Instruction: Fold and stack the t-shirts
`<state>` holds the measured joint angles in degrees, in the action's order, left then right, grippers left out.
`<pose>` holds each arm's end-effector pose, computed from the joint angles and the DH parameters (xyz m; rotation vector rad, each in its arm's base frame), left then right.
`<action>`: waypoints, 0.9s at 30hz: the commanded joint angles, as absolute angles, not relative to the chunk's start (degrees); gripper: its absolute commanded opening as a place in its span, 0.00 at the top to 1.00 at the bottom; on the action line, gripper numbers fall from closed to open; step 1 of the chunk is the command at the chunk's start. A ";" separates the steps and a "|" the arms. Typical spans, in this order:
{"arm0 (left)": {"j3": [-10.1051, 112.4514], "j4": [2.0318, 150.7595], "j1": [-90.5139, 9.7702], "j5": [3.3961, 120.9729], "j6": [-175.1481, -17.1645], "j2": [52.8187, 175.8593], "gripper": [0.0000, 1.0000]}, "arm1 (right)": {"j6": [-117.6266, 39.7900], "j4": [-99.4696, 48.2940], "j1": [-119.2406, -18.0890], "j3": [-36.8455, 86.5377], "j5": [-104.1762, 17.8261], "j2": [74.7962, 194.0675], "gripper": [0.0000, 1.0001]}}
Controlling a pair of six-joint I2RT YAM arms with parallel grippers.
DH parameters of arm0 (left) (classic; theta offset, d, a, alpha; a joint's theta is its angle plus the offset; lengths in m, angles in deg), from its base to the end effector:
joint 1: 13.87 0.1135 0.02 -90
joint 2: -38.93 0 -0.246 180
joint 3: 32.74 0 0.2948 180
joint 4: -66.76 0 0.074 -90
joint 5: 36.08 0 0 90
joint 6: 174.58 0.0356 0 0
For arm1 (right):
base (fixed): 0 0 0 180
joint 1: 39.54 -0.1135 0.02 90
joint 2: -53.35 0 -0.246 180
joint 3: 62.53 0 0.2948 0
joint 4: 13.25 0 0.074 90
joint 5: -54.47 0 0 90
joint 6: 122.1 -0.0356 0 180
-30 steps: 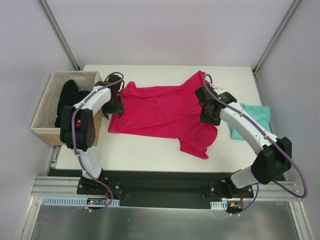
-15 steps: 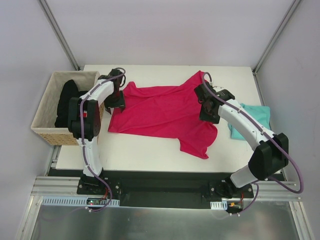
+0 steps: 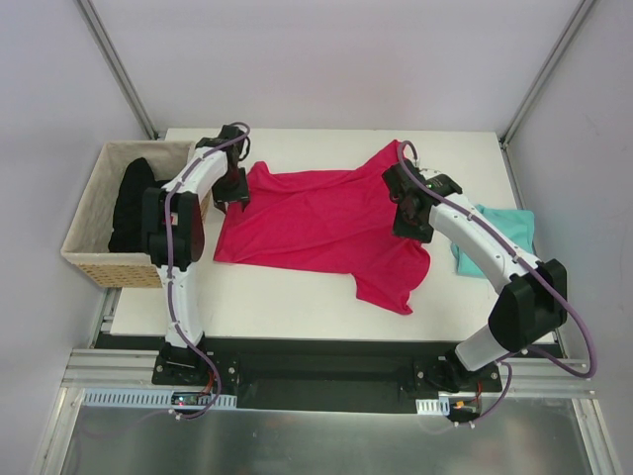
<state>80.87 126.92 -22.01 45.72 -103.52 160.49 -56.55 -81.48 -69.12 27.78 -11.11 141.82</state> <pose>0.4773 -0.0631 0.1810 -0.2953 2.7210 0.0668 0.3123 0.1603 0.2714 0.0011 2.5780 -0.2520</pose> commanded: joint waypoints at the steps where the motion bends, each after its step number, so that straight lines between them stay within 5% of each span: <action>1: 80.70 129.39 -21.52 46.98 -102.94 161.36 0.55 | -56.98 -83.70 -68.81 30.16 -10.57 141.51 0.55; 27: 79.99 129.39 -21.52 49.18 -103.21 163.73 0.63 | -56.98 -83.97 -67.75 31.56 -10.84 137.65 0.54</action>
<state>79.51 127.75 -22.01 48.03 -103.36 162.70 -56.70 -82.47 -68.20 27.84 -10.96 141.42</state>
